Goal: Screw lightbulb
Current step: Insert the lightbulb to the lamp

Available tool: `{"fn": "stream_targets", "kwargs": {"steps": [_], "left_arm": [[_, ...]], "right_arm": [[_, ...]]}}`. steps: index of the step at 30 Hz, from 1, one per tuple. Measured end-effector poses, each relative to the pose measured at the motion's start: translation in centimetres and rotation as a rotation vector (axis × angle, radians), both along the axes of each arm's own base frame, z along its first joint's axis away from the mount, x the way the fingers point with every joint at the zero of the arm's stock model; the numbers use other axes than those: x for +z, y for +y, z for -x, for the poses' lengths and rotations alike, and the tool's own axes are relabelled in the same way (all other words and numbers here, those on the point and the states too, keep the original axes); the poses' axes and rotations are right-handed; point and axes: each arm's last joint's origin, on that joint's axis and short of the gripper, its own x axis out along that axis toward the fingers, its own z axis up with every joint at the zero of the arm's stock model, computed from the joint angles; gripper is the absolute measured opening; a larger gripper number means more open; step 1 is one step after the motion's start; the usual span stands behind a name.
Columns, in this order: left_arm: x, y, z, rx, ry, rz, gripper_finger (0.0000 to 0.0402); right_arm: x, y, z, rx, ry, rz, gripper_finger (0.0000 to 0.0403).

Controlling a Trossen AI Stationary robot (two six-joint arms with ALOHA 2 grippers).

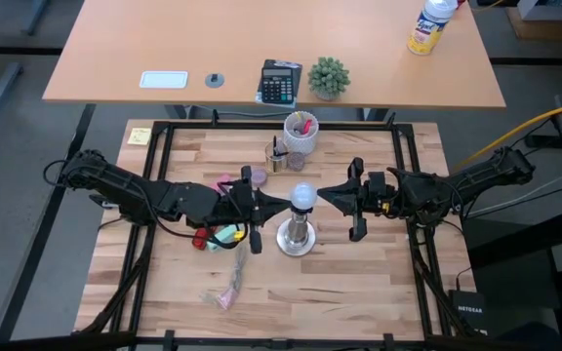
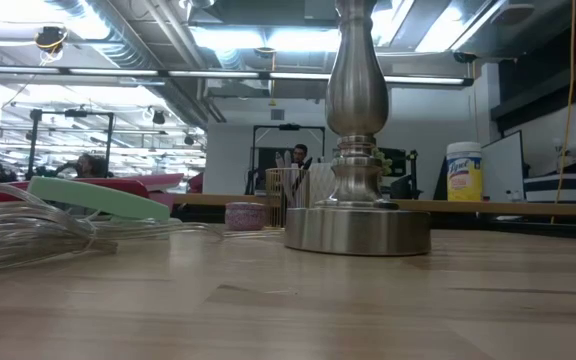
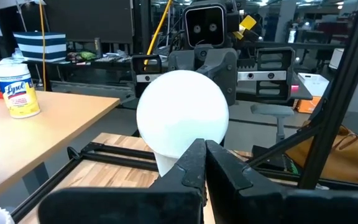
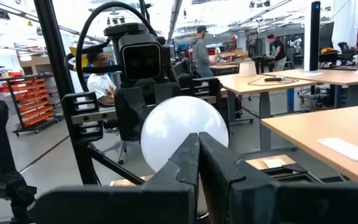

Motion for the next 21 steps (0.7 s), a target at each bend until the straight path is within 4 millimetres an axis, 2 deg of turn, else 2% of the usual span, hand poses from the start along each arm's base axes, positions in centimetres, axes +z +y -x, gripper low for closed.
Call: {"fn": "stream_targets", "kwargs": {"steps": [21], "left_arm": [[-0.04,-0.67,0.14,-0.021,0.003,-0.019,0.0003]], "right_arm": [[-0.41,-0.09,-0.09,-0.042,0.036,0.007,0.0014]]}}
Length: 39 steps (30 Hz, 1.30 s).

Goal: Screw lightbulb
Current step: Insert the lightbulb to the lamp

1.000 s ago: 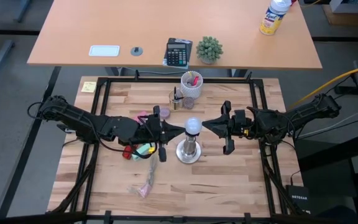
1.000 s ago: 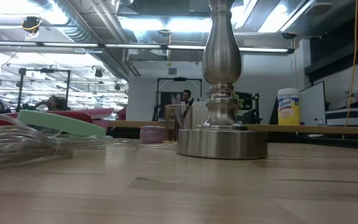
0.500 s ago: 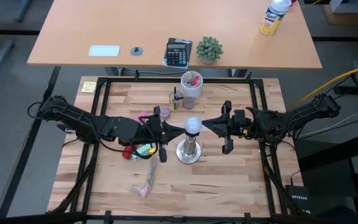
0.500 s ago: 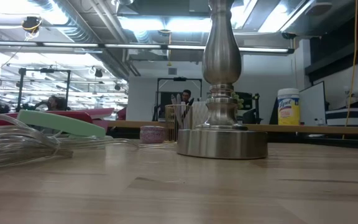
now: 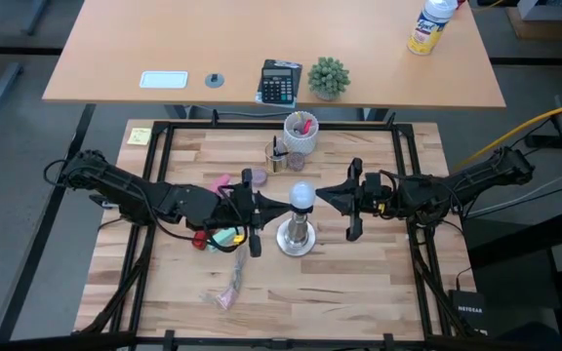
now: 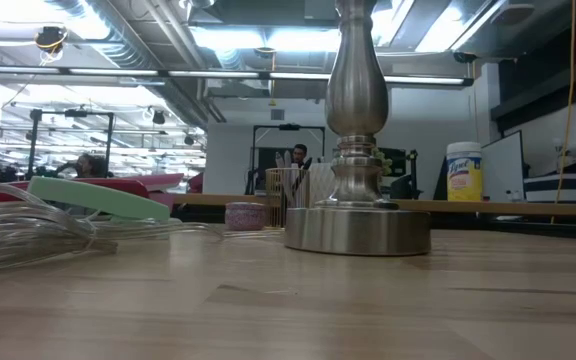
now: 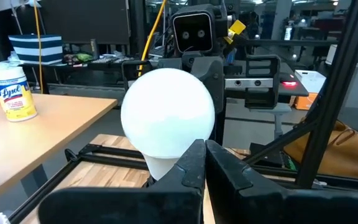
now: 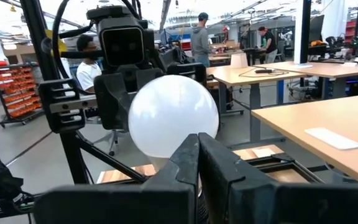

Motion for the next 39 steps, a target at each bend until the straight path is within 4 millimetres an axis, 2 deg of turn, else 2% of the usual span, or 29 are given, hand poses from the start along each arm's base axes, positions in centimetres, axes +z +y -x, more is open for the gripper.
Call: {"fn": "stream_targets", "kwargs": {"steps": [15,25,39], "left_arm": [[0.03,-0.21,0.08,-0.008,0.004,-0.026,0.0003],[0.29,-0.22,0.08,-0.008,-0.021,-0.022,0.0003],[0.33,0.46,-0.1,0.012,-0.024,-0.017,0.0003]], "right_arm": [[0.02,-0.2,0.03,-0.065,0.006,0.035,0.0014],[0.69,-0.26,0.17,-0.078,-0.05,0.081,0.0014],[0.63,-0.06,0.14,-0.011,-0.051,0.078,0.0014]]}}
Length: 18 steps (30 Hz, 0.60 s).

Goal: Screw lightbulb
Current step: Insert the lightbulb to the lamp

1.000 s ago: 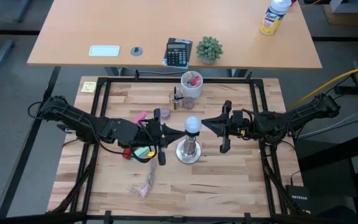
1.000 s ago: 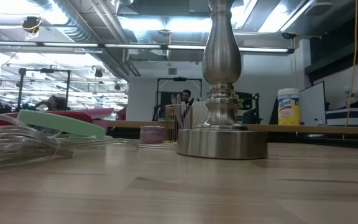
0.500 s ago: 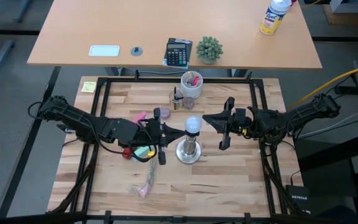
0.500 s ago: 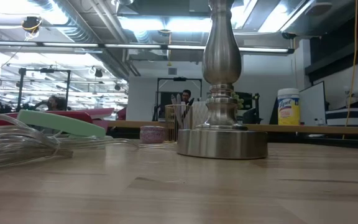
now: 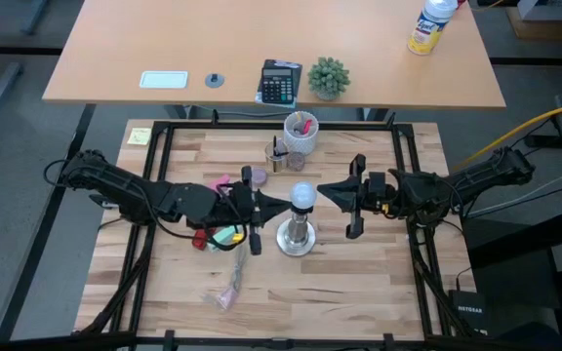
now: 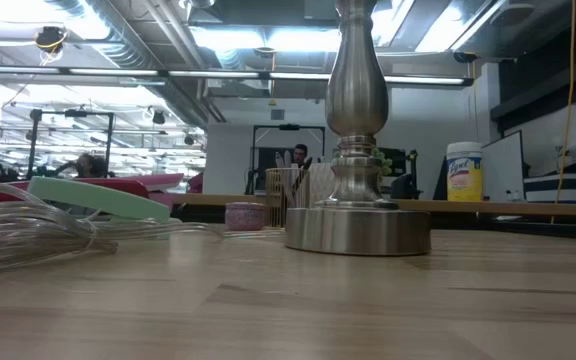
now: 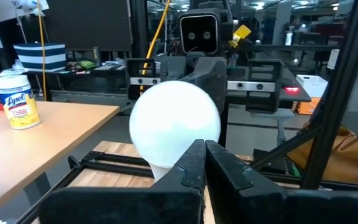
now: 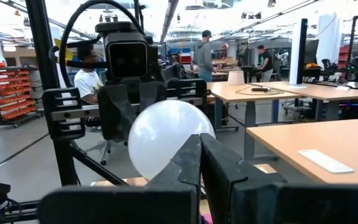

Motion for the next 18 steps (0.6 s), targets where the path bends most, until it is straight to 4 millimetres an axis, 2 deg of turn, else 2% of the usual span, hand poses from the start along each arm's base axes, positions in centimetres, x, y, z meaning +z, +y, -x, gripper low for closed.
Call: {"fn": "stream_targets", "kwargs": {"steps": [18], "left_arm": [[-0.03,0.06,-0.01,0.002,0.003,0.001,0.0003]], "right_arm": [[0.01,0.27,0.0,0.102,-0.006,-0.03,0.0014]]}}
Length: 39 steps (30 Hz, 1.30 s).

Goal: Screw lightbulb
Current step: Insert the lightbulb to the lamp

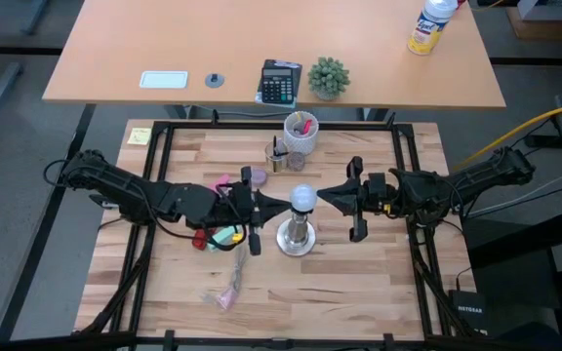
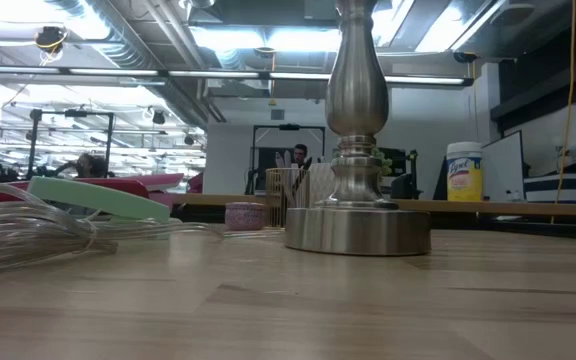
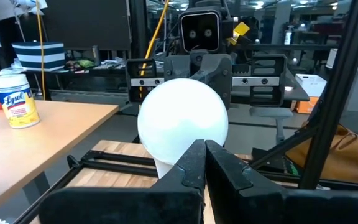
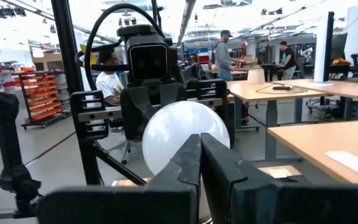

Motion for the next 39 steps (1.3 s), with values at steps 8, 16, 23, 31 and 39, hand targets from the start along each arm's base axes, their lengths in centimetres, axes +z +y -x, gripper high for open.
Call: {"fn": "stream_targets", "kwargs": {"steps": [8,16,23,31,39], "left_arm": [[0.0,0.02,0.0,0.003,0.0,0.0,0.0003],[-0.03,0.14,0.03,0.04,0.003,-0.002,0.0003],[-0.03,0.2,0.04,0.058,0.003,-0.003,0.0003],[-0.01,0.3,0.06,0.087,0.001,-0.003,0.0003],[-0.06,0.3,0.04,0.087,0.005,-0.004,0.0003]], "right_arm": [[-0.19,0.03,0.0,0.021,0.028,-0.043,0.0014],[-0.26,0.15,-0.02,0.049,0.033,-0.04,0.0014],[-0.3,0.17,-0.05,0.052,0.035,-0.039,0.0014],[-0.41,0.28,-0.09,0.082,0.041,-0.033,0.0014],[-0.63,0.38,-0.16,0.11,0.055,-0.044,0.0014]]}}
